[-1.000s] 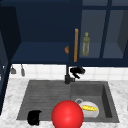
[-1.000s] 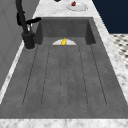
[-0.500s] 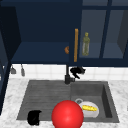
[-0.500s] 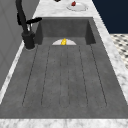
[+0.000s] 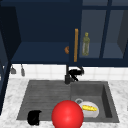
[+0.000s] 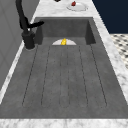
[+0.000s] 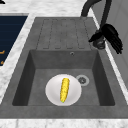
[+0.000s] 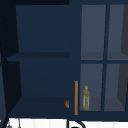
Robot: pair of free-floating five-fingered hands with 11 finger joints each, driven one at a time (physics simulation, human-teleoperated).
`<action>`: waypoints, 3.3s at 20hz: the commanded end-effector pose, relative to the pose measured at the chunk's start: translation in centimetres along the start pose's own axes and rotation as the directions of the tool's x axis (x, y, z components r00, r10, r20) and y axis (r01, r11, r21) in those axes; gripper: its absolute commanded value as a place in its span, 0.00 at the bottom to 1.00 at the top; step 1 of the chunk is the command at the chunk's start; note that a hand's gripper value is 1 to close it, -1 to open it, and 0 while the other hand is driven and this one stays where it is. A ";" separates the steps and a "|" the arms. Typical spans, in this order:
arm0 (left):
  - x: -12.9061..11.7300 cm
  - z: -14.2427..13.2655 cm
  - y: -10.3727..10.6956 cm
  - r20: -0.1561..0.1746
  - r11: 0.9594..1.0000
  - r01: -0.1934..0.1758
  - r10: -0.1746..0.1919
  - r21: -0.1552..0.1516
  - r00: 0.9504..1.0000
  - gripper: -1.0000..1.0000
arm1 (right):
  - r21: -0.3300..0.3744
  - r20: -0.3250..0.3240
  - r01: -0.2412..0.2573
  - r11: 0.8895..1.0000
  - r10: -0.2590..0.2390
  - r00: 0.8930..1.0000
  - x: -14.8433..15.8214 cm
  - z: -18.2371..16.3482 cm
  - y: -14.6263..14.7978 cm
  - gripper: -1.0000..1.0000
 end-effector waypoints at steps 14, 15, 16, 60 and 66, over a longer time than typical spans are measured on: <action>0.0 0.0 0.0 0.000 1.000 0.000 0.000 0.000 1.000 0.50 | -0.209 0.011 0.052 0.976 -0.051 0.999 0.5 -0.7 1.3 0.00; 0.0 0.0 0.0 0.000 1.000 0.000 0.000 0.000 1.000 0.50 | -0.213 0.014 0.041 0.976 -0.039 0.999 0.6 -0.4 1.3 0.00; 0.0 0.0 0.0 0.000 1.000 0.000 0.000 0.000 1.000 0.50 | -0.221 0.018 0.036 0.975 -0.032 0.999 0.6 -0.4 1.4 0.00; 0.0 0.0 0.0 0.000 1.000 0.000 0.000 0.000 1.000 0.50 | -0.201 0.002 0.139 0.970 -0.142 0.990 1.6 -0.8 0.5 1.00; 0.0 0.0 0.0 0.000 1.000 0.000 0.000 0.000 1.000 0.50 | -0.079 -0.079 -0.016 0.997 0.010 0.997 5.1 -0.5 -1.4 1.00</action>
